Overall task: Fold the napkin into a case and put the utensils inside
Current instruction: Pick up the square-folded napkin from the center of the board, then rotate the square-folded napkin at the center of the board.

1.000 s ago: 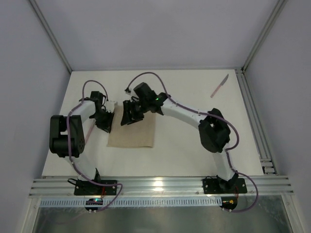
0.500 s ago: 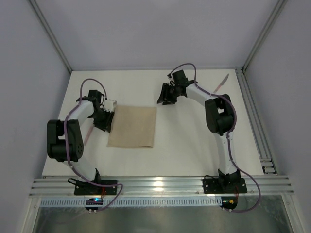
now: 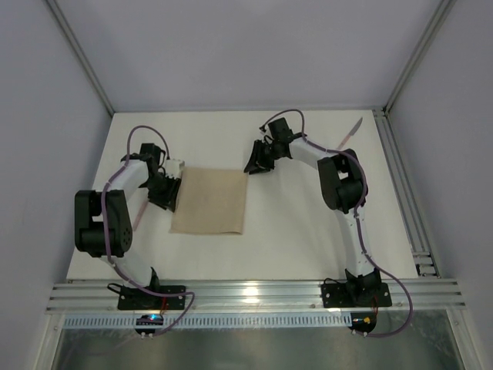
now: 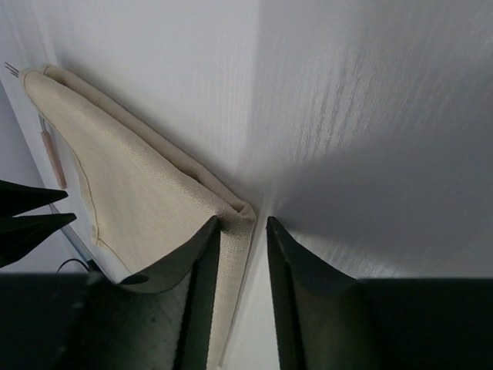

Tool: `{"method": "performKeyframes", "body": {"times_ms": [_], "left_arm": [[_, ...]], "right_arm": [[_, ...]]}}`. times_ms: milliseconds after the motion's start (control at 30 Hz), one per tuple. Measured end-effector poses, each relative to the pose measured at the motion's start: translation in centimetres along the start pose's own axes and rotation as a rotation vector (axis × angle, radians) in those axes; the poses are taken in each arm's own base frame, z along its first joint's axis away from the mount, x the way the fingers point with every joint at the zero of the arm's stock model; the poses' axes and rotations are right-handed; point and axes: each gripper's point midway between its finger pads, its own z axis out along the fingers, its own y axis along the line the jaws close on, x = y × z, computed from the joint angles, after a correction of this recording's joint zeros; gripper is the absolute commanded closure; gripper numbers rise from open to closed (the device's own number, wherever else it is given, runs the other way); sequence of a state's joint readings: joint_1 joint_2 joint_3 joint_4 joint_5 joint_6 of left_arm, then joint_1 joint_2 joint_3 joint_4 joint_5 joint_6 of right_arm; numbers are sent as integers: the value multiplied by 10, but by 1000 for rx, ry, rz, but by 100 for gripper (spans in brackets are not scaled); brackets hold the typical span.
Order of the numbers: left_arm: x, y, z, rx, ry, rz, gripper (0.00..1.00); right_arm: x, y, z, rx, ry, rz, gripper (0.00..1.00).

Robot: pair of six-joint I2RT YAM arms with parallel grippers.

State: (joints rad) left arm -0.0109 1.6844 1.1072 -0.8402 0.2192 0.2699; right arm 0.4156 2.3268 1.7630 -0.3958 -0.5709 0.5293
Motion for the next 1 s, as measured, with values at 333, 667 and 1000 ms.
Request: {"method": "performKeyframes", "body": {"times_ms": [333, 667, 1000], "left_arm": [[1, -1, -6, -3, -8, 14, 59], [-23, -5, -28, 2, -74, 53, 58], [-13, -42, -12, 95, 18, 155, 55]], "right_arm": [[10, -6, 9, -24, -5, 30, 96], [126, -61, -82, 149, -68, 120, 96], [242, -50, -150, 226, 61, -18, 32]]}}
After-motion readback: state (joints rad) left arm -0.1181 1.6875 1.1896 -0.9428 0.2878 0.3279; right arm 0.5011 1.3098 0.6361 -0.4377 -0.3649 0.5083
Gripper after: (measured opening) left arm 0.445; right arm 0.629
